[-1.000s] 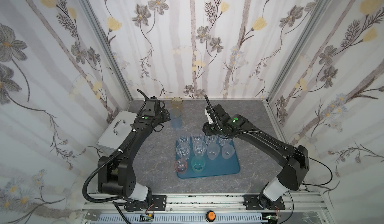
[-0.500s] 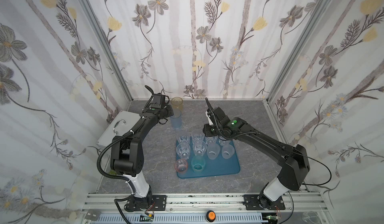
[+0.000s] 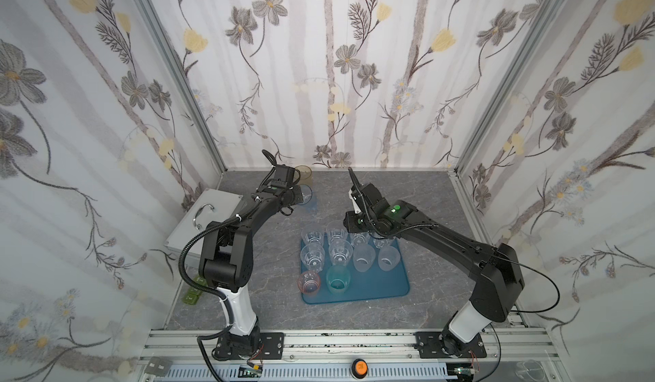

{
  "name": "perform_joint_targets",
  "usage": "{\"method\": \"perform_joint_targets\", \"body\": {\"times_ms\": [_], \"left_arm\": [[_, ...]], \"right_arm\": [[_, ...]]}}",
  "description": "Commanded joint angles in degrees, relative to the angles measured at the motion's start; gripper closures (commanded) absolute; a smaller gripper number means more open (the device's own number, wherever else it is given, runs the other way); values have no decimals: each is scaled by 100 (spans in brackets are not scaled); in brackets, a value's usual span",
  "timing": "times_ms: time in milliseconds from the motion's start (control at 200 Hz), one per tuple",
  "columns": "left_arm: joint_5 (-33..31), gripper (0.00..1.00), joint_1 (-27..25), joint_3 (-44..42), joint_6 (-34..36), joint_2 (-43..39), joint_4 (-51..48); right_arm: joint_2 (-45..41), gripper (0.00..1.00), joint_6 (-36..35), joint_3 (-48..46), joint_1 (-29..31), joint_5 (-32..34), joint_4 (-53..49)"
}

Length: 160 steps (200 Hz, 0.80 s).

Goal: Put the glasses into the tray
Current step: 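Lift the blue glass with the left gripper toward the right gripper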

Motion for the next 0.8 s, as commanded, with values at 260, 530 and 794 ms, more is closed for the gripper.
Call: {"method": "perform_joint_targets", "body": {"times_ms": [260,530,794], "left_arm": [[-649,100,-702,-213,-657,-1403,7],[-929,100,-1587,163,-1173,-1587,-24],[-940,100,-2189,308,-1530,-1462,-16]], "right_arm": [[-429,63,366,476,-78,132,326],[-867,52,669,744,82,645,758],[-416,49,623,968,121,1163,790]]}}
